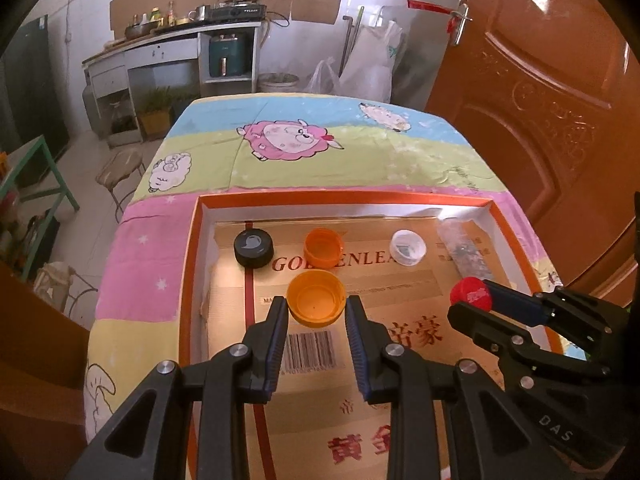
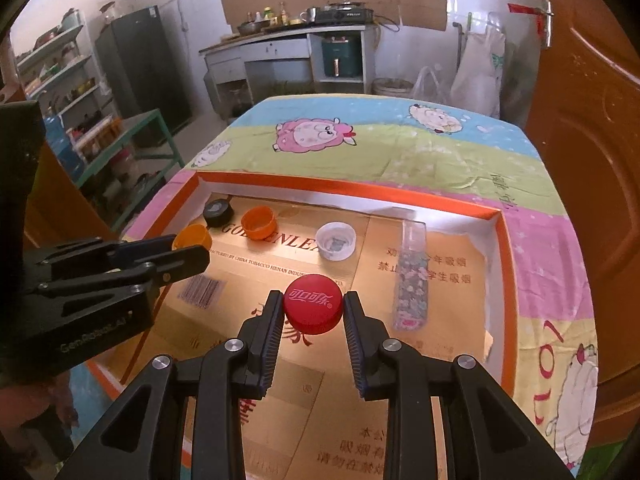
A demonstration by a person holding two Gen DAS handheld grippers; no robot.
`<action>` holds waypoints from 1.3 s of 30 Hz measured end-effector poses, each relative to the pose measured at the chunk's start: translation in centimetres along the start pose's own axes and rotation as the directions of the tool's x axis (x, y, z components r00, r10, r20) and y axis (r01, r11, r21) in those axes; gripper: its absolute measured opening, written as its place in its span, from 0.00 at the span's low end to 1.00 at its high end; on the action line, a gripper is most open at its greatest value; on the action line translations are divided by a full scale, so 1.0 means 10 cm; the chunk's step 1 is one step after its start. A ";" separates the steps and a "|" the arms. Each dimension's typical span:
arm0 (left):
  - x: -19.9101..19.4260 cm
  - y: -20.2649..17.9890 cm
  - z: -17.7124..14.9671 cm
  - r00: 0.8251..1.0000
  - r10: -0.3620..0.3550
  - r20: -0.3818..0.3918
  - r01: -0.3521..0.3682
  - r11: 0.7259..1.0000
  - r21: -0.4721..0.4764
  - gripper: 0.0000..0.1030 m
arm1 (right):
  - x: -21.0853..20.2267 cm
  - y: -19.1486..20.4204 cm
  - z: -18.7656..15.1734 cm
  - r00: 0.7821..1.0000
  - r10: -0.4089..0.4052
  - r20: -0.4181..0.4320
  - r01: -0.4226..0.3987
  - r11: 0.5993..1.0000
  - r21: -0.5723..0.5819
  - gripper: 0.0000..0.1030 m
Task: Organize rigid objects
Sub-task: 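Carry the orange cap with the left tool while the right tool carries the red cap into the box lid, then open the left tool to drop the orange cap while the right tool releases the red cap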
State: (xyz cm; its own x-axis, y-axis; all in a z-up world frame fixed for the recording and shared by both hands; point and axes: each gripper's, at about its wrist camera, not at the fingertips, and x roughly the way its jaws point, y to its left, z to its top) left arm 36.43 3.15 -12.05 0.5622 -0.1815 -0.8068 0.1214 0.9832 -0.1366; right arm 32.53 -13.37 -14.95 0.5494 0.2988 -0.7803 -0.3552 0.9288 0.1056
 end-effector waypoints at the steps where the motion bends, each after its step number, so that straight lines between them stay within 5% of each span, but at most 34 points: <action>1: 0.02 0.01 0.00 1.000 0.001 -0.004 -0.001 1.000 0.000 0.29 | 0.02 0.01 0.01 1.000 0.001 -0.002 -0.001 1.000 -0.003 0.30; 39: 0.37 0.08 0.07 0.998 0.030 -0.062 -0.028 0.999 0.027 0.29 | 0.41 -0.01 0.07 0.996 -0.024 -0.087 0.023 1.000 -0.020 0.30</action>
State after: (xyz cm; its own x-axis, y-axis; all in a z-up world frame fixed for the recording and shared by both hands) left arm 39.13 3.25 -14.74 0.5134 -0.1507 -0.8448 0.1281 0.9869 -0.0982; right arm 35.31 -12.05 -17.70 0.4903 0.2559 -0.8331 -0.3576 0.9308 0.0755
